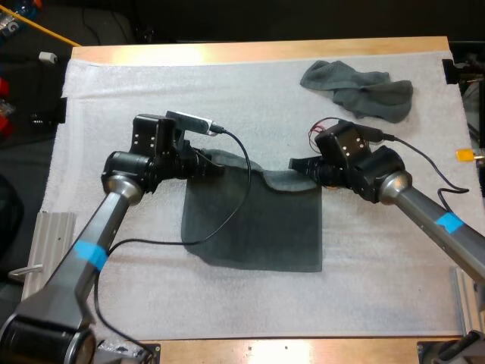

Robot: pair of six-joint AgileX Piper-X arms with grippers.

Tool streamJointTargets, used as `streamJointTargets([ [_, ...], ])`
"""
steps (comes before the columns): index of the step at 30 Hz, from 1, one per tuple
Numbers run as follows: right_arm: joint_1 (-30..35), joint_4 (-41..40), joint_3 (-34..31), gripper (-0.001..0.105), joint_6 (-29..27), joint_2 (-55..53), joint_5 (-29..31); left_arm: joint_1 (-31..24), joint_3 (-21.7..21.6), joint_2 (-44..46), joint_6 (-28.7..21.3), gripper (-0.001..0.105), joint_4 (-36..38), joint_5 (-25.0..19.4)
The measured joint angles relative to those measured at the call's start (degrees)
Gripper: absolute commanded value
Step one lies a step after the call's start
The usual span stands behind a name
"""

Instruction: Pick towel from pile, fold and stack

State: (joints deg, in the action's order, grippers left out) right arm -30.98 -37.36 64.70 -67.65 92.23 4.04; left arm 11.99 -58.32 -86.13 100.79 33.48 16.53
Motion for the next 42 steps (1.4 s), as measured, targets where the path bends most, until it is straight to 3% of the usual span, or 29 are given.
streamJointTargets([
  [10, 0.5, 8.9, -0.4, 0.0, 0.4, 2.8, 0.2, 0.0, 0.0, -4.9, 0.1, 0.004, -5.7, -1.2],
  [13, 0.5, 11.1, -0.4, 0.0, 0.4, 2.9, 0.2, 0.0, 0.0, -5.5, 0.1, 0.019, -6.2, -1.3],
  [14, 0.5, 11.8, -0.4, 0.001, 0.4, 2.9, 0.2, 0.0, 0.0, -5.7, 0.1, 0.029, -6.5, -1.4],
  [16, 0.5, 13.4, -0.4, 0.01, 0.4, 2.9, 0.2, 0.0, 0.0, -5.7, 0.1, 0.046, -7.3, -1.4],
  [18, 0.5, 15.4, -0.4, 0.029, 0.4, 2.9, 0.2, 0.0, 0.0, -5.7, 0.1, 0.064, -8.4, -1.4],
  [20, 0.5, 17.6, -0.4, 0.043, 0.4, 2.9, 0.2, 0.0, -0.6, -5.7, 0.1, 0.07, -8.9, -1.4],
  [21, 0.5, 18.5, -0.4, 0.052, 0.4, 2.9, 0.2, 0.0, -1.0, -5.7, 0.1, 0.069, -9.0, -1.4],
  [24, 0.5, 21.3, -0.4, 0.064, 0.0, 2.9, 0.2, 0.0, -3.2, -5.7, -0.7, 0.068, -7.5, -1.3],
  [32, 0.5, 21.1, -0.4, 0.065, -3.7, -0.4, 0.1, 0.0, -6.5, 0.8, -7.7, 0.068, 2.1, -1.5],
  [42, 0.5, 9.6, -0.4, 0.064, -9.7, -12.8, 0.1, 0.0, -6.5, 13.6, -8.1, 0.068, 12.2, -1.5],
])
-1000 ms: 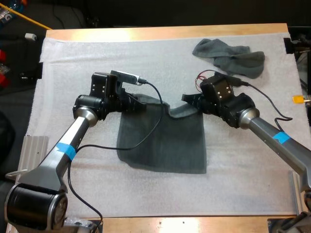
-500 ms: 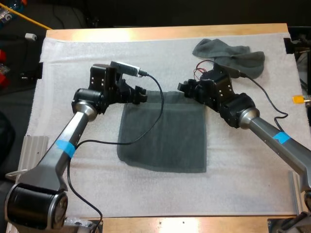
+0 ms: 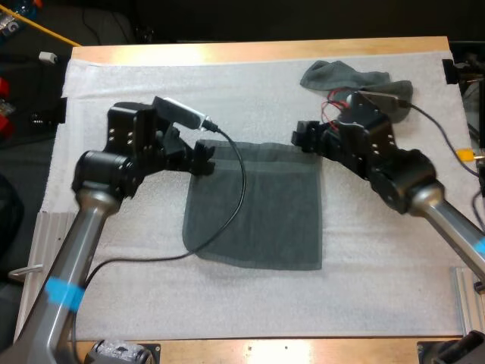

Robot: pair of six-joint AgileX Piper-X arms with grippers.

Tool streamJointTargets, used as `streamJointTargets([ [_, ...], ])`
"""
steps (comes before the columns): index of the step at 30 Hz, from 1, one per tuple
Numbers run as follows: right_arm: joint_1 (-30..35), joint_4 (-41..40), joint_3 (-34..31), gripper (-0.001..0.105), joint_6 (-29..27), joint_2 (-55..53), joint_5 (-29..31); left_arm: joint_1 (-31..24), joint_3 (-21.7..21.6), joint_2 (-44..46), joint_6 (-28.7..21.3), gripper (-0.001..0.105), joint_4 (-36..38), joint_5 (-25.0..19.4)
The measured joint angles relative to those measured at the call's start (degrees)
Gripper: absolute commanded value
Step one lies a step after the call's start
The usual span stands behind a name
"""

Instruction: Pick towel from pile, fold and stack

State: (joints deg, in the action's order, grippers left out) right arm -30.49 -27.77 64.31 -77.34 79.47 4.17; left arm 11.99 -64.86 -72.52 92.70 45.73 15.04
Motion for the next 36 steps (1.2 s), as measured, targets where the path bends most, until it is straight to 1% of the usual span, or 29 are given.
streamJointTargets([
  [6, 0.0, -11.6, 0.0, 0.064, -1.5, -7.9, 0.0, 0.0, 0.0, 6.8, 0.0, 0.068, 6.0, 0.0],
  [15, -0.3, -28.7, 0.0, 0.064, -1.7, -18.4, 0.0, 0.0, 0.1, 16.2, 0.8, 0.068, 16.1, 0.0],
  [19, -3.5, -33.3, 0.0, 0.064, -1.6, -21.6, 0.0, 0.0, 2.2, 20.2, 2.0, 0.068, 18.3, 0.0],
  [23, -8.4, -34.2, 0.0, 0.064, 0.2, -22.5, 0.2, 0.0, 6.6, 24.0, 3.9, 0.068, 18.5, 0.0],
  [26, -11.5, -33.2, -1.6, 0.064, 3.3, -22.3, 0.4, 0.0, 10.0, 26.1, 4.8, 0.068, 19.0, 0.0],
  [28, -13.1, -32.4, -4.2, 0.064, 5.9, -22.3, 0.6, 0.0, 12.0, 26.9, 5.0, 0.068, 19.8, 0.0],
  [31, -13.9, -30.3, -10.1, 0.064, 9.2, -22.3, 0.1, 0.0, 14.1, 27.2, 5.1, 0.068, 20.2, 0.0],
  [36, -13.9, -22.7, -19.3, 0.064, 13.5, -22.2, -1.1, 0.0, 15.8, 27.2, 5.1, 0.068, 20.2, 0.0],
])
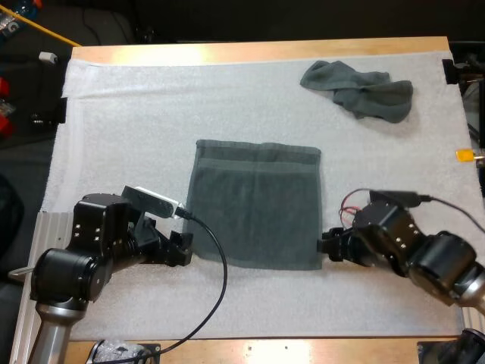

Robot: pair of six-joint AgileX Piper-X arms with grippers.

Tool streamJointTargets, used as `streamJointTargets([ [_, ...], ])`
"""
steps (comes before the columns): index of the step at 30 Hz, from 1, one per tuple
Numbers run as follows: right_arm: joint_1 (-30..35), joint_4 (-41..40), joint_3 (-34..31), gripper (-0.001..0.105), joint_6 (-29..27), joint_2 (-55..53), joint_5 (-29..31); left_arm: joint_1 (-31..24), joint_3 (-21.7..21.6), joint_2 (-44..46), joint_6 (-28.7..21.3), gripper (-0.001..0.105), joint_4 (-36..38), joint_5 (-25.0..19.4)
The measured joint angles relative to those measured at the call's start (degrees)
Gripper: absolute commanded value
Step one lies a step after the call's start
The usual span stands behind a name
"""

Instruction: Pick towel from pile, fold and stack

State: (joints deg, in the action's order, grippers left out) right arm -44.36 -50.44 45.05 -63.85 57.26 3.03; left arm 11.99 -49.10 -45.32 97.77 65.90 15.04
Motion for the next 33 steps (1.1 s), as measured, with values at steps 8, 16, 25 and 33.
streamJointTargets([
  [8, 0.0, 12.3, -10.9, 0.06, 7.8, 3.4, -4.2, 0.0, 0.2, 0.0, 0.0, 0.068, 0.0, 0.0],
  [16, 0.0, 22.7, -12.6, 0.054, 14.1, 14.6, -9.3, 0.0, 0.2, 0.0, 0.0, 0.068, 0.0, 0.0],
  [25, 0.0, 25.2, -12.6, 0.051, 16.2, 22.2, -11.6, 0.0, 0.2, 0.0, 0.0, 0.068, 0.0, 0.0],
  [33, 0.0, 27.5, -12.6, 0.003, 17.4, 23.3, -10.8, 0.0, 0.2, 0.0, 0.0, 0.068, 0.0, 0.0],
])
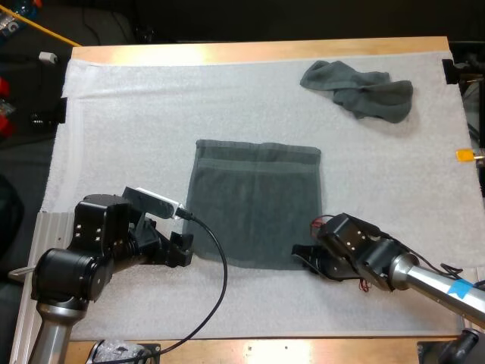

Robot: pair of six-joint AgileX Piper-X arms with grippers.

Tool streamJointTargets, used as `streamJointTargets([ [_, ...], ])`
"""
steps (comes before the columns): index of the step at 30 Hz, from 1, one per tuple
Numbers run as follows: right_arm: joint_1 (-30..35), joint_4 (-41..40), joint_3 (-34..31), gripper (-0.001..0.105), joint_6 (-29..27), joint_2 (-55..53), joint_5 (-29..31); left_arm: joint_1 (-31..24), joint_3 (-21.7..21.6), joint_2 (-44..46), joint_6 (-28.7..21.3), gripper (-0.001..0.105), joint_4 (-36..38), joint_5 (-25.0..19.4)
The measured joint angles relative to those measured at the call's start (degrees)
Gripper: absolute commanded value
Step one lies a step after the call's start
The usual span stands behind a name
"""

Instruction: Pick towel from pile, fold and stack

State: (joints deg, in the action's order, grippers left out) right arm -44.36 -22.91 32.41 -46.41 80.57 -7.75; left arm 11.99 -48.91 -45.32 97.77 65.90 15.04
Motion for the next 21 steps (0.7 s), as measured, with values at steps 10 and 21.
streamJointTargets([
  [10, -0.1, -3.6, 0.0, 0.0, -1.7, -2.4, 7.1, 0.0, 8.1, 0.0, -0.4, 0.068, -4.1, 0.0],
  [21, -0.1, -5.6, 0.0, 0.0, -3.3, -3.4, 8.8, 0.0, 18.8, -5.4, -0.4, 0.068, -16.9, 5.2],
])
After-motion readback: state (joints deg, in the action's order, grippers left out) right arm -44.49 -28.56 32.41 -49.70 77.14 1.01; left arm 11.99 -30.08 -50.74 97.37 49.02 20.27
